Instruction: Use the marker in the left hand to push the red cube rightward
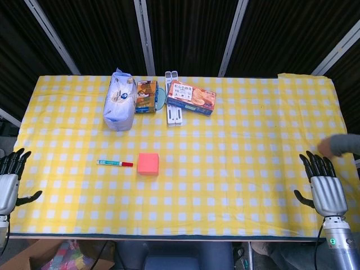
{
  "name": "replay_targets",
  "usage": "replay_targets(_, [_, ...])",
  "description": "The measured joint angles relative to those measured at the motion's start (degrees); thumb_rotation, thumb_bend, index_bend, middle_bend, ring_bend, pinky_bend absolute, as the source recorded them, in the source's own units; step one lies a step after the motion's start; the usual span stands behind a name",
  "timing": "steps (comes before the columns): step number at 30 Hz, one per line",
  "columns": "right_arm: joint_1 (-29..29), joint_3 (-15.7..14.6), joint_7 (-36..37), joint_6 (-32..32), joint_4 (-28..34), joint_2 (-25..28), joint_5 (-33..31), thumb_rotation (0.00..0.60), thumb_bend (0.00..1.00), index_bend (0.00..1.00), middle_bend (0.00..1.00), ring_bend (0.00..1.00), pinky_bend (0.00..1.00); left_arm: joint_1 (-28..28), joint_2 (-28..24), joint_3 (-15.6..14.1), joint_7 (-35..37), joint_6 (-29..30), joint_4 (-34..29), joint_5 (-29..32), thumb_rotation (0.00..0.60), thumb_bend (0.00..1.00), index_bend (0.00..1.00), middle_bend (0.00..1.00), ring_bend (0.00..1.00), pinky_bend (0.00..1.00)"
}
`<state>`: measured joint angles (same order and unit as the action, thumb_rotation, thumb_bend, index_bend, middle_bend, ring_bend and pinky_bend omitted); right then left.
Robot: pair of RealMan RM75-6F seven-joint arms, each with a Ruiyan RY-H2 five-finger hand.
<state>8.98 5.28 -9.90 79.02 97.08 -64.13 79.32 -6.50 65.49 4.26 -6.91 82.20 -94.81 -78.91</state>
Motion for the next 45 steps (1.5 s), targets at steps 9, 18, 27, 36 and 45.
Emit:
replay_targets(9, [0.0,0.0,0.1,0.2,-0.1,-0.1,0.2,0.6,0.3,0.0,0.0,0.0,0.0,0.0,0.0,0.0,-0.1,0.1,0.0,-0.1,0.6,0.1,0.01,0.0,0.0,0.03])
replay_targets(18, [0.1,0.0,-0.1,0.0,0.0,-0.1,0.1,0.6,0.3,0.0,0.0,0.0,0.0,-0.1,0.0,-0.1,-0.2,-0.4,0.0,0.2,0.6,0.1,0.01,0.0,0.0,0.03])
replay_targets(27, [0.1,0.1,-0.3,0.1,0.1,-0.1,0.0,0.6,0.3,0.0,0.0,0.0,0.0,-0.9,0.1,0.7,-0.6,-1.5,-0.6,1.3,0.6,0.1,0.07,0.0,0.0,0.04])
replay_targets(36, [0.0,0.0,0.2,0.2,-0.2,-0.2,0.3,0.6,0.3,0.0,0.0,0.0,0.0,-5.6,1.4,3.9,-6.0,-6.8,-1.5,6.8,0.6,0.16,0.28,0.06,0.0,0.09])
replay_targets(45, [0.1,0.0,0.6,0.0,-0.1,-0.1,0.3,0.6,0.3,0.0,0.0,0.0,0.0,-14.3,8.8,7.9,-17.0,-14.1,1.0,16.4,0.6,0.22,0.39,0.1,0.0,0.1])
